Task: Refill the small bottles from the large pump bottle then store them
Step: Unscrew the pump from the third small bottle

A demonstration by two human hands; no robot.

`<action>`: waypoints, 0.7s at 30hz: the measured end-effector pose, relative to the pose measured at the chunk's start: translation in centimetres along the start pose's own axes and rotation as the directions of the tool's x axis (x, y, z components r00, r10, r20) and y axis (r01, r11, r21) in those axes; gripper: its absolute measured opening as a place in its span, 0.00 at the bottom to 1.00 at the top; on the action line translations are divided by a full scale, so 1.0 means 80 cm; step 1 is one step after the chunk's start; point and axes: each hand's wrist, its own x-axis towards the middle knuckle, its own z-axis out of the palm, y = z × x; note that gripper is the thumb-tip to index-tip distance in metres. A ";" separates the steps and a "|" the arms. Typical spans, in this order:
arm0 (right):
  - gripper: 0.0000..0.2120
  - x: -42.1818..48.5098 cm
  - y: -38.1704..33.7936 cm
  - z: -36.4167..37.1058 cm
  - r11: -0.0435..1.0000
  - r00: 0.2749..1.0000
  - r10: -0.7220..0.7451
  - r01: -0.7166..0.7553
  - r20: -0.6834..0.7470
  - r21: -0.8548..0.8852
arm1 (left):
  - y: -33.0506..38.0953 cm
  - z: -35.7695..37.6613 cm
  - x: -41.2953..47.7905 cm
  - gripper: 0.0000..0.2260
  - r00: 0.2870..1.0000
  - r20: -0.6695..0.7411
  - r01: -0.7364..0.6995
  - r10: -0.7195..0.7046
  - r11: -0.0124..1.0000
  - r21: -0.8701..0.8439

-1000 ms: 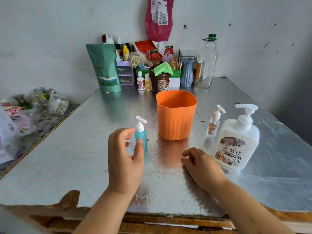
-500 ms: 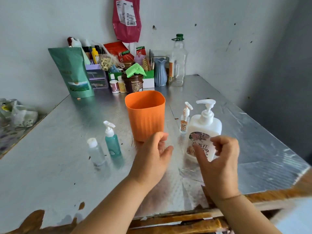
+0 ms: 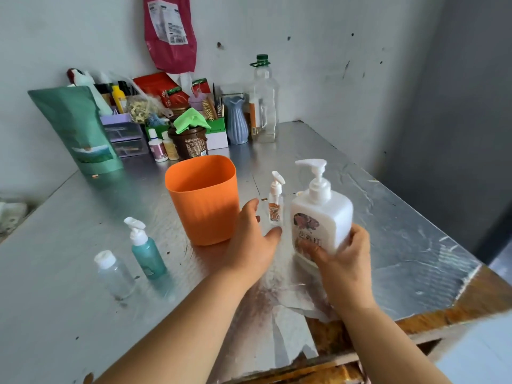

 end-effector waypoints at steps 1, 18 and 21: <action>0.33 0.000 -0.001 -0.004 1.000 0.998 0.007 -0.005 -0.062 0.028 | 0.000 0.004 0.005 0.34 1.000 -0.011 -0.003 0.003 1.000 0.006; 0.33 0.010 0.001 -0.006 0.987 0.982 0.101 -0.080 -0.159 0.138 | 0.017 0.072 0.067 0.57 0.992 -0.125 -0.020 0.009 0.996 -0.086; 0.33 0.010 0.004 -0.005 0.987 0.982 0.099 -0.077 -0.162 0.138 | 0.018 0.073 0.070 0.56 0.991 -0.131 -0.040 0.036 0.999 -0.026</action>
